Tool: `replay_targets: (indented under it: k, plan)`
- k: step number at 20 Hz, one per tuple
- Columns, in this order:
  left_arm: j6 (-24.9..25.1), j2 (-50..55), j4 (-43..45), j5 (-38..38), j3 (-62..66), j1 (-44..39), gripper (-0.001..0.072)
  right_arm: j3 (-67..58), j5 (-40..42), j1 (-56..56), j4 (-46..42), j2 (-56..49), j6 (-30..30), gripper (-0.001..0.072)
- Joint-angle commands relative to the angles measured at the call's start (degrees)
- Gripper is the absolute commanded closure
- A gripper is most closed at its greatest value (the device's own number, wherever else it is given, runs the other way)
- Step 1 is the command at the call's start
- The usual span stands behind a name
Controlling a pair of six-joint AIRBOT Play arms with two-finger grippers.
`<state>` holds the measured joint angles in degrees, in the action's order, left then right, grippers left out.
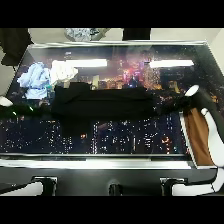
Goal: Fold the shirts.
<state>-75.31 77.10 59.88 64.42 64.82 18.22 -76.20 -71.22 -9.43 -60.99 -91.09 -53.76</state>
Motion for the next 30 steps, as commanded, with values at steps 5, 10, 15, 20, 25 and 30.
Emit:
replay_targets:
  k: [5, 10, 15, 20, 25, 30]
  plan:
    - [-2.47, -18.01, -0.31, -5.49, 40.5, -3.08, 0.068, -30.64, 8.52, -0.07, -8.61, 24.59, 4.81, 0.0673]
    - [-4.66, -29.55, -0.35, -9.16, 50.66, -2.95, 0.068, -34.32, 11.72, -0.07, -14.58, 43.21, 4.61, 0.0673]
    - [-5.53, -34.88, -0.35, -5.07, 50.66, -2.95, 0.068, -34.32, 4.72, -0.07, -19.26, 48.72, -0.52, 0.0673]
    - [-5.9, -31.71, -0.33, -2.86, 50.66, -2.95, 0.068, -34.32, -0.52, -0.07, -19.5, 45.29, -1.14, 0.0673]
    - [-5.92, -13.05, 0.26, 14.49, 49.53, -2.97, 0.068, -34.29, -17.64, -0.07, -18.47, 25.42, -1.07, 0.0673]
    - [-5.11, 10.1, 0.55, 16.7, 36.57, -6.03, 0.068, -34.25, -22.97, 0.07, -15.21, -4.31, -2.51, 0.0673]
